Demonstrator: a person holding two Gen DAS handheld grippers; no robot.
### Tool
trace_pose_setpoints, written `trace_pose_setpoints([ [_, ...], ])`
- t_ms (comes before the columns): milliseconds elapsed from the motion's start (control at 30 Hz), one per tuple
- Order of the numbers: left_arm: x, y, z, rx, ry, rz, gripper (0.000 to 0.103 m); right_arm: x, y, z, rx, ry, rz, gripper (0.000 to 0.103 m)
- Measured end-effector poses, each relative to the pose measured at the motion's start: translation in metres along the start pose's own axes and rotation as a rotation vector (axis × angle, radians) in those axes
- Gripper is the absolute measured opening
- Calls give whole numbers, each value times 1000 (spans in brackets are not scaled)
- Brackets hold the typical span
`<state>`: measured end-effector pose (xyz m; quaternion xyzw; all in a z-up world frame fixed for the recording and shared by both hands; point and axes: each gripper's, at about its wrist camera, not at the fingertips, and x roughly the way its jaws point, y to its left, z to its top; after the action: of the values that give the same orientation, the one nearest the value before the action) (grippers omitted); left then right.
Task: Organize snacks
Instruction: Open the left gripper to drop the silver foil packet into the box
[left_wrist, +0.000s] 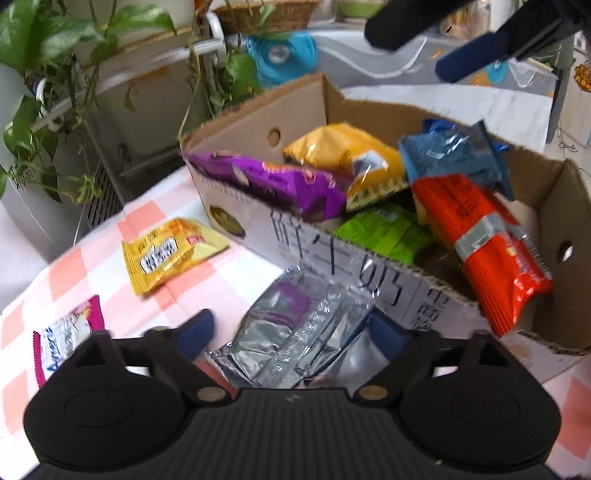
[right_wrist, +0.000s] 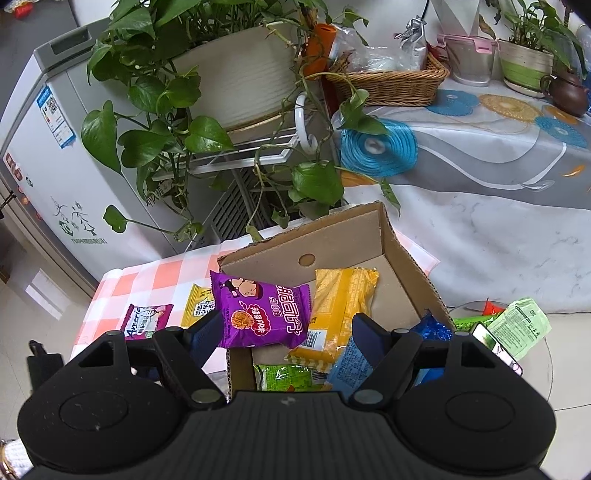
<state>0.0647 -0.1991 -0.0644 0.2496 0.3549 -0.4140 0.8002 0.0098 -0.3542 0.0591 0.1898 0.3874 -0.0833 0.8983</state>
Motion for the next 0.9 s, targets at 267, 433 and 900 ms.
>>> trace_pose_setpoints([
  [267,-20,18,-8,-127,-14,12,61,4,-5,2,44,13,10,82],
  [433,-60,35,1,-222,-96,22,62,6,-20,4,157,41,27,83],
  [900,-47,-25,83,-327,-167,-14,80,5,-50,9,346,21,-2,85],
])
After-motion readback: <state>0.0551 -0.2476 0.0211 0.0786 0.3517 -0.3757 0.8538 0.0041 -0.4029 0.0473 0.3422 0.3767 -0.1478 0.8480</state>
